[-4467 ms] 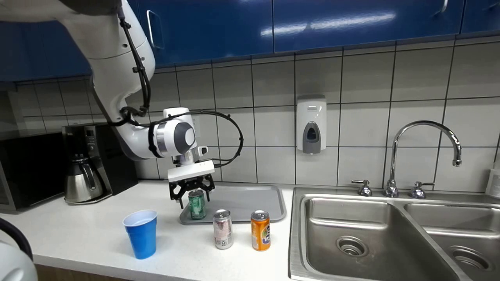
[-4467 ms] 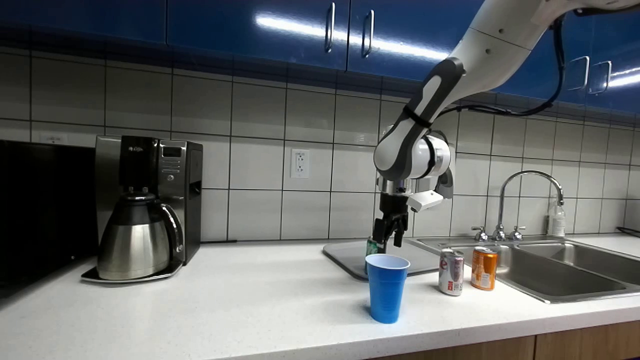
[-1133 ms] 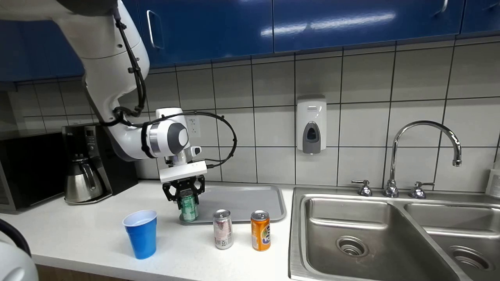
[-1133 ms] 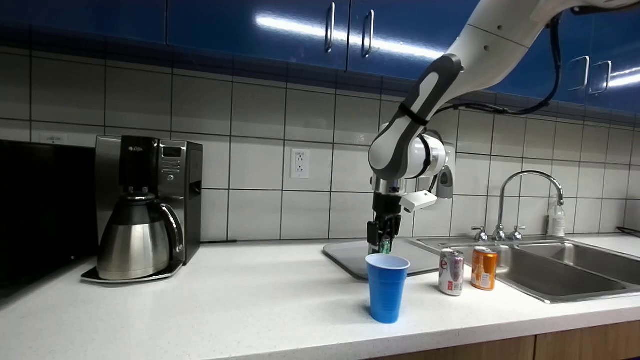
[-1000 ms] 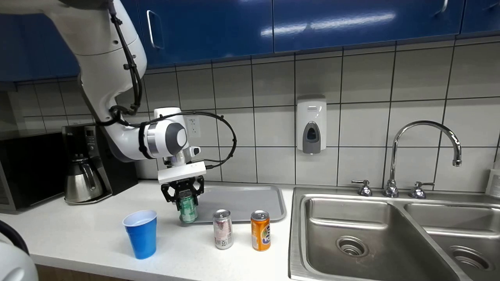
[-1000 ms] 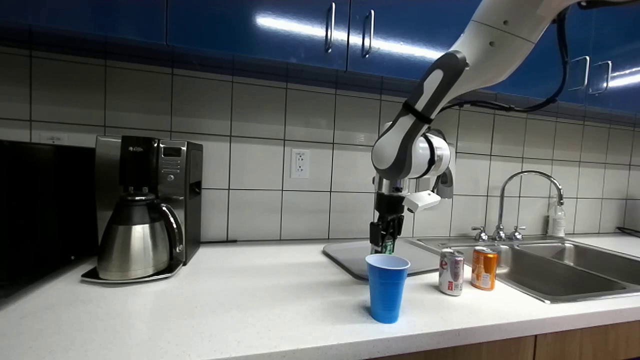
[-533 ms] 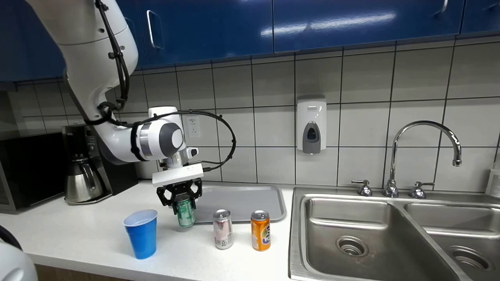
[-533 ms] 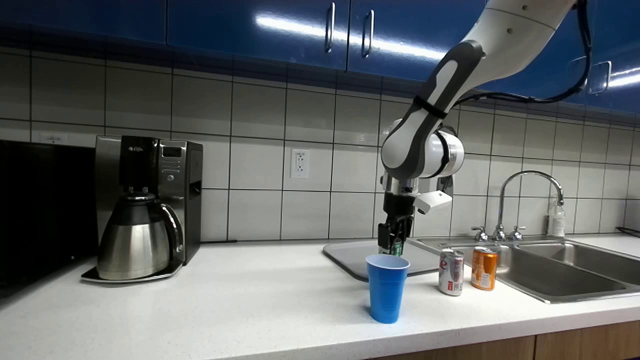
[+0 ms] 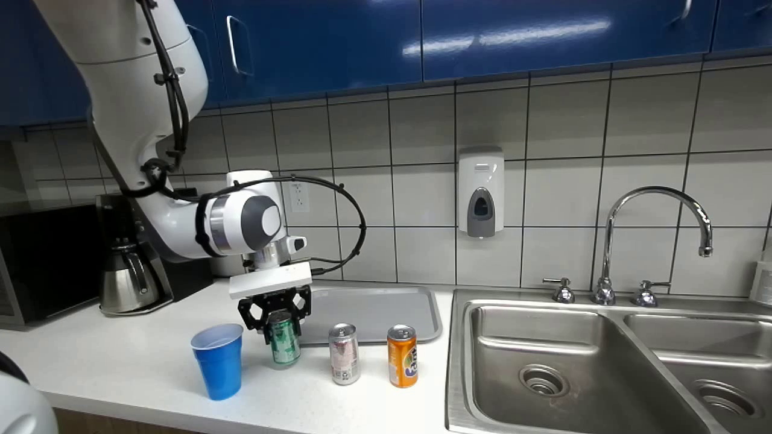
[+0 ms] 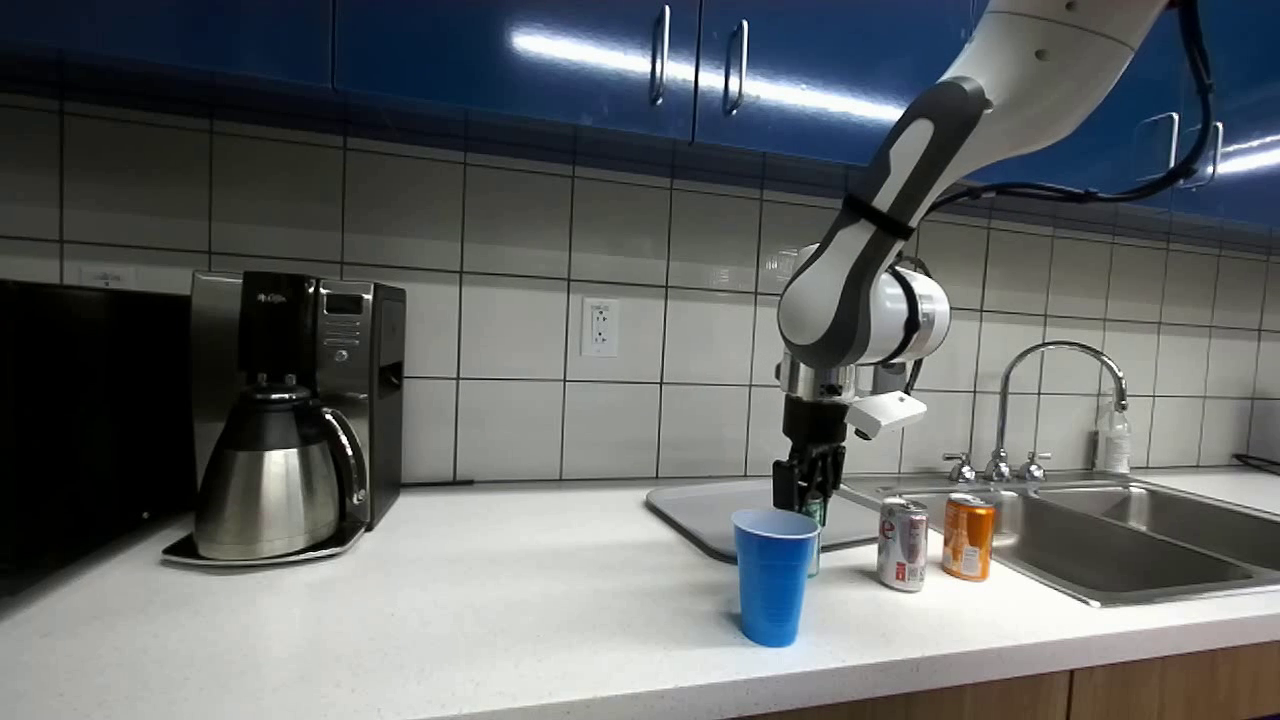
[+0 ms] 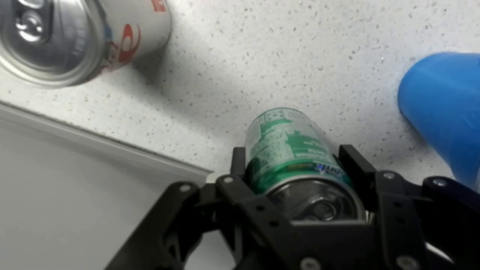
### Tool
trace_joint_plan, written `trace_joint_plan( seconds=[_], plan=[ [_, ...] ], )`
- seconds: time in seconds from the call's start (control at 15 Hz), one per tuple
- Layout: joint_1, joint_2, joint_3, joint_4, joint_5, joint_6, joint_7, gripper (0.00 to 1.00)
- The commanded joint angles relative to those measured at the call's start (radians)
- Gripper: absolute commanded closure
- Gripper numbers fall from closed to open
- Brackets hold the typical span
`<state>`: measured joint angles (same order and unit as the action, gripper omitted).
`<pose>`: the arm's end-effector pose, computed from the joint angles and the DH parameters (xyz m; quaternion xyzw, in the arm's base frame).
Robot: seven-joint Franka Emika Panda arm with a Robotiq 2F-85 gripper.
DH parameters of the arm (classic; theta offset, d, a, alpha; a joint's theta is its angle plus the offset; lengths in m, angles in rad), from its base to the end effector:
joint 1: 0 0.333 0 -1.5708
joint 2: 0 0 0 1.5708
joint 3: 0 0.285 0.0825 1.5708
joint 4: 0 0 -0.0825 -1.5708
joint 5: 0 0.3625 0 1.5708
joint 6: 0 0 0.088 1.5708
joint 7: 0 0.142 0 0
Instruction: Move all the cans from the tray to the counter top
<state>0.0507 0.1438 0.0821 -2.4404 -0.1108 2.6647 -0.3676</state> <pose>0.4788 0.0665 0.2050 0.9550 0.2930 0.0379 0.0262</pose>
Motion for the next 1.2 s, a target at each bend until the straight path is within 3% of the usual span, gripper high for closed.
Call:
trace_joint_plan(
  seconds=[0.0,0.6,0.67,0.87,1.13],
  plan=[
    [-0.006,-0.04,-0.006,-0.034,-0.008,0.001,0.032,0.62],
    [-0.004,-0.021,-0.011,-0.024,-0.006,-0.01,0.038,0.62],
    [-0.004,-0.02,-0.011,-0.023,-0.008,-0.012,0.041,0.12],
    [-0.003,-0.02,-0.012,-0.023,-0.009,-0.012,0.045,0.01],
    [-0.001,-0.027,-0.013,-0.022,-0.014,-0.012,0.052,0.0]
  ],
)
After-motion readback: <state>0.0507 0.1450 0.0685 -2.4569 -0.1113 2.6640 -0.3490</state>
